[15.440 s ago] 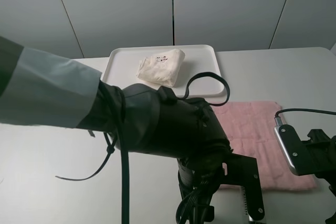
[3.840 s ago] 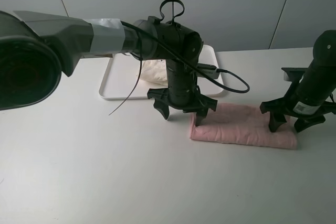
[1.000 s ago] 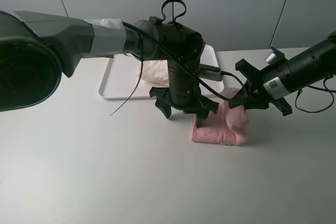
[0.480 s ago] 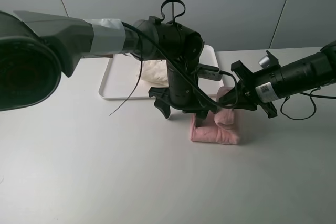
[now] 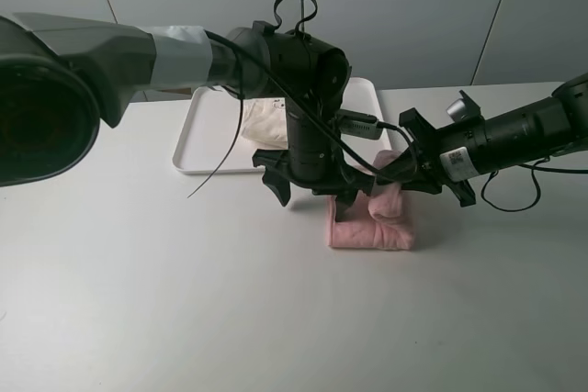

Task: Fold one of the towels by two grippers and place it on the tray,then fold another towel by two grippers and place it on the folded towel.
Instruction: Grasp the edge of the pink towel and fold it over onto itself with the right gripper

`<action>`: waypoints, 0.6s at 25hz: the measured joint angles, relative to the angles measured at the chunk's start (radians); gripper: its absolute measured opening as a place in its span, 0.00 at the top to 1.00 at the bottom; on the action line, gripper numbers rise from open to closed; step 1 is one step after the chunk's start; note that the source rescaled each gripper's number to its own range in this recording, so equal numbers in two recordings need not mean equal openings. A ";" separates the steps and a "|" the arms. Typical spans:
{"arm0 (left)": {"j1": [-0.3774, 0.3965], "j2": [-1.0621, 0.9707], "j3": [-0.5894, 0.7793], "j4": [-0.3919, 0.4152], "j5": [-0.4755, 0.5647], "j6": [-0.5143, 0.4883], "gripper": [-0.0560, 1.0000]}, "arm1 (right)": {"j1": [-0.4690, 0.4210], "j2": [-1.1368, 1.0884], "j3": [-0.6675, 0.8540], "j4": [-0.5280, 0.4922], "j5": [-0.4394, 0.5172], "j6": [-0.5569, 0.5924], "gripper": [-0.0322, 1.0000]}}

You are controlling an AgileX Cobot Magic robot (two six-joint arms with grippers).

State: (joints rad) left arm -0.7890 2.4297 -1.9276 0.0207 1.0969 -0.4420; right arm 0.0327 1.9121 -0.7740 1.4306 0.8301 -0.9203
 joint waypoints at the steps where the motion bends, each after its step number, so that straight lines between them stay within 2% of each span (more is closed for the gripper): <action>1: 0.009 -0.007 0.000 -0.013 0.001 0.009 0.01 | 0.002 0.000 0.000 0.002 0.000 -0.003 0.91; 5: 0.048 -0.043 0.000 -0.067 0.004 0.045 0.01 | 0.002 0.000 0.000 0.014 0.000 -0.007 0.91; 15: 0.089 -0.133 -0.010 -0.094 0.023 0.109 0.01 | 0.002 0.000 0.000 0.025 0.004 -0.024 0.91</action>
State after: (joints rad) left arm -0.6996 2.2964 -1.9380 -0.0733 1.1204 -0.3332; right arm 0.0342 1.9121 -0.7740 1.4554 0.8338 -0.9444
